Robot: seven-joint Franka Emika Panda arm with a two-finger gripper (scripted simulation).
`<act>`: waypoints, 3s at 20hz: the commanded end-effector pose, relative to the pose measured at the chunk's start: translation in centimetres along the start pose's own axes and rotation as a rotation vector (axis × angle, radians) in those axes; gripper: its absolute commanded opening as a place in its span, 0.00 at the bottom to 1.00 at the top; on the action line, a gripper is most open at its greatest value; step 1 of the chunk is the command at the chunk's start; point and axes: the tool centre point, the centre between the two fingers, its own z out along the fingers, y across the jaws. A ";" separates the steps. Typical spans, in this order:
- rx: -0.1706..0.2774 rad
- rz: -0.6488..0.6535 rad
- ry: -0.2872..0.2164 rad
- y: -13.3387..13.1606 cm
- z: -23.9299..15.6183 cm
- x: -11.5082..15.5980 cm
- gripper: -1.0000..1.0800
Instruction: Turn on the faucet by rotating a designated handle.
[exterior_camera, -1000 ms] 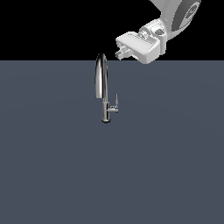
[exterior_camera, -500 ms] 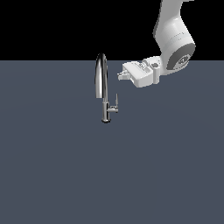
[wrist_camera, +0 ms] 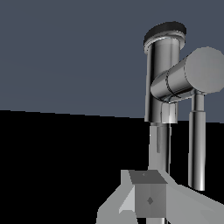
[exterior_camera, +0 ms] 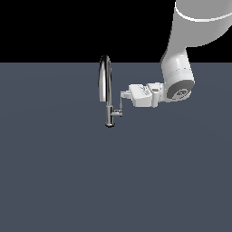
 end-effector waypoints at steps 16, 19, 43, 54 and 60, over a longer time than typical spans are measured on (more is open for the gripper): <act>0.054 0.053 -0.050 0.5 0.6 2.0 0.00; 0.054 0.053 -0.050 1.1 0.7 1.9 0.00; 0.054 0.053 -0.050 6.4 1.2 2.2 0.00; 0.048 0.035 -0.054 8.4 1.7 3.2 0.00; 0.053 0.050 -0.051 10.2 1.6 7.3 0.00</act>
